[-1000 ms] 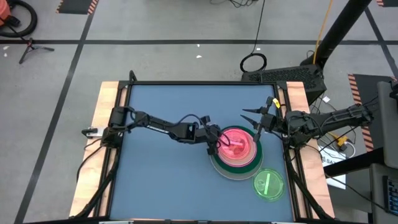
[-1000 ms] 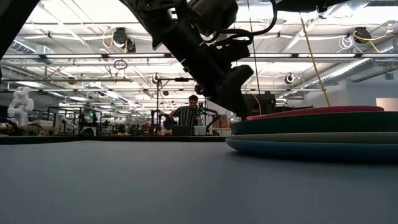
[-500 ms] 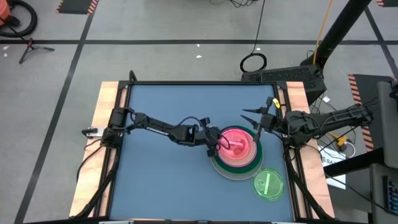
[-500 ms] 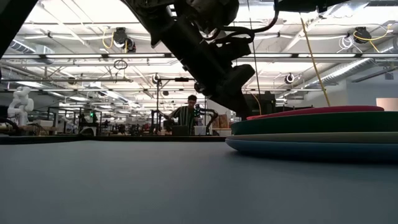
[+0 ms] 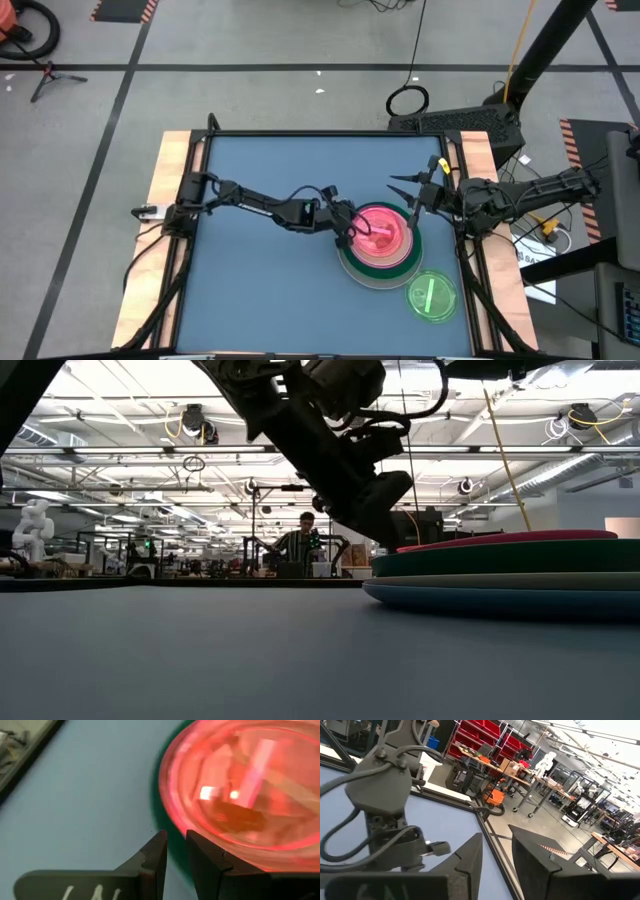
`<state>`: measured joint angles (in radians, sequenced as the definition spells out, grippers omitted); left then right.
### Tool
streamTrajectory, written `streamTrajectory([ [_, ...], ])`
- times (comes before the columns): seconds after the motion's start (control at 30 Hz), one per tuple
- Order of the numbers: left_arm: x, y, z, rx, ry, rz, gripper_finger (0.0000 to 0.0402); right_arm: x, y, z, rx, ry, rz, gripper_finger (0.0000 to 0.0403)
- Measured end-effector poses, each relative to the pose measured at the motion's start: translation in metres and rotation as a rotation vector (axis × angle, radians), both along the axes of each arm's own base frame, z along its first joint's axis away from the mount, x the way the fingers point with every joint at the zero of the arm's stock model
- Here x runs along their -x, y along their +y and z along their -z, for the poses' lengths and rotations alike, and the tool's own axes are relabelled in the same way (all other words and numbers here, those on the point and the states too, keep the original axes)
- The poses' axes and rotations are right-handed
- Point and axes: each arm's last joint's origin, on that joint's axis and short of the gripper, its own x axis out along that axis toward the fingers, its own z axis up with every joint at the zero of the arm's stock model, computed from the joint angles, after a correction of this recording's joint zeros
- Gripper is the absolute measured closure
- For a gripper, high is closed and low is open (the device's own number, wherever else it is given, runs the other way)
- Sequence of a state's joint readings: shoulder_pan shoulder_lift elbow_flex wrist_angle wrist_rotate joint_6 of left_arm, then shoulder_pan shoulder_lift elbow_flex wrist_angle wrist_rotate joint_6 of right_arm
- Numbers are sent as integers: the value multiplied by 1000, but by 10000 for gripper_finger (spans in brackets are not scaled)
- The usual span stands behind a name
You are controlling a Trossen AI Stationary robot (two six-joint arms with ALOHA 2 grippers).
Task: Stack plastic plates
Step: Stack the light pink plate on top of the light green plate
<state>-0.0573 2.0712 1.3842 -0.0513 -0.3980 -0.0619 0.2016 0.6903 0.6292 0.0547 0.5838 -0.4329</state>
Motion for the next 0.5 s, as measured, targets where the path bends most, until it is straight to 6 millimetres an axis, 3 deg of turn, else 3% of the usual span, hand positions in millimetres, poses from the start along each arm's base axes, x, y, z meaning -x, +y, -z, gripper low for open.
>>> streamTrajectory([
  [0.5,1,-18,1,62,-6,40,321,0,0,0,1,0,0,305],
])
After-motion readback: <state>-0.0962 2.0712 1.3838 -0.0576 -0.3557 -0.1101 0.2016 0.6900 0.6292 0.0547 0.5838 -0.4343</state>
